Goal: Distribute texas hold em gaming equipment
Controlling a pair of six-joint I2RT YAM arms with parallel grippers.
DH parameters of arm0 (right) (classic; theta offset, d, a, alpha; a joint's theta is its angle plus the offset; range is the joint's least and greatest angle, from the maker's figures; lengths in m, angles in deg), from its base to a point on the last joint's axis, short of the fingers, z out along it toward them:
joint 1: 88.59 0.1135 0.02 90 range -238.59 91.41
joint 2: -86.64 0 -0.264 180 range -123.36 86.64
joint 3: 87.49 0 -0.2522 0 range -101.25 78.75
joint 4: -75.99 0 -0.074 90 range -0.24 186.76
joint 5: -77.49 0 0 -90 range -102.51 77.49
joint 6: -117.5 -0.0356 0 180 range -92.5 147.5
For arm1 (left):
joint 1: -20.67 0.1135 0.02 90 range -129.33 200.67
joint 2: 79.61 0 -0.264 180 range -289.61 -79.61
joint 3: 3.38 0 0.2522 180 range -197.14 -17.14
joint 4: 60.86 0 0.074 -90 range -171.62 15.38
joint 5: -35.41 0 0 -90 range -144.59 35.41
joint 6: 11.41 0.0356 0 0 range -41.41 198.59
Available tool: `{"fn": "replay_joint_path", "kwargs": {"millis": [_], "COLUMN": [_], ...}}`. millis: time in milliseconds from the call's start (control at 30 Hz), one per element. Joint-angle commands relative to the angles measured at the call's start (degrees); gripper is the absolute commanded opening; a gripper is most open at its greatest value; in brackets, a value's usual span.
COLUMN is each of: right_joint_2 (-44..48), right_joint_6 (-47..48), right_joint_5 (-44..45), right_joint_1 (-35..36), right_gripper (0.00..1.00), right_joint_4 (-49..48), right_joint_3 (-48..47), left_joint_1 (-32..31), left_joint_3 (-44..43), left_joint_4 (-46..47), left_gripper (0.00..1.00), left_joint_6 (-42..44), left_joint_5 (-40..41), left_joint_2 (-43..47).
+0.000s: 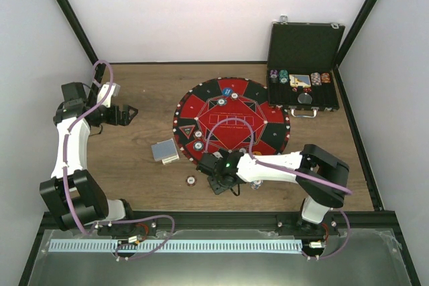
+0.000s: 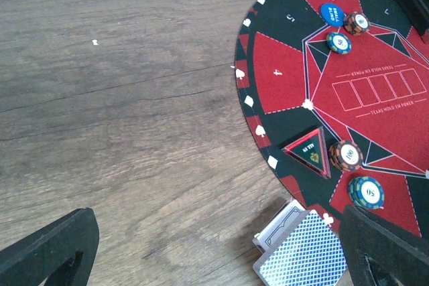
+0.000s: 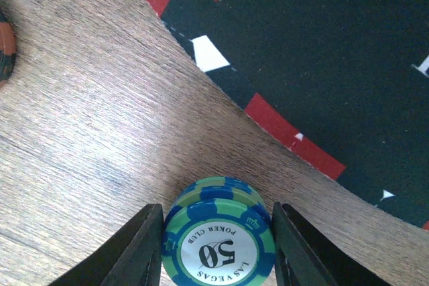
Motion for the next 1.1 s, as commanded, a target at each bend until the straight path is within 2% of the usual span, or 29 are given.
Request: {"fn": "replay_joint_path", "kwargs": {"millis": [0, 300, 567, 800, 1067], "right_joint_2": [0.31, 4.59, 10.98, 9.11, 2.56], "right_joint_6": [-0.16, 0.53, 7.52, 14.18, 15.26], "right_joint_5": [0.84, 3.21, 4.10, 3.41, 1.99], "right_joint_1": [0.46, -1.91, -16.91, -30.89, -35.48], "right_gripper": [0.19, 0.08, 0.08, 0.08, 0.07], "right_joint_4": [0.93, 4.66, 5.80, 0.78, -4.60], "right_joint_3": [-1.67, -4.56, -6.06, -3.81, -3.34], "left_joint_1": [0.24, 0.24, 0.24, 0.24, 0.24], "left_joint_3": [-1.18, -1.89, -2.11, -2.24, -2.33], "left_joint_4": [-0.30, -0.50, -0.76, -0.65, -0.44], "left_gripper": [1.00, 1.00, 1.00, 1.00, 1.00], "left_joint_6": [0.72, 0.29, 0.46, 0.30, 0.54], "left_joint_5": [-0.50, -0.74, -0.50, -0.85, -0.79], "left_joint_2": [0.79, 0.67, 0.95, 0.55, 0.20]}}
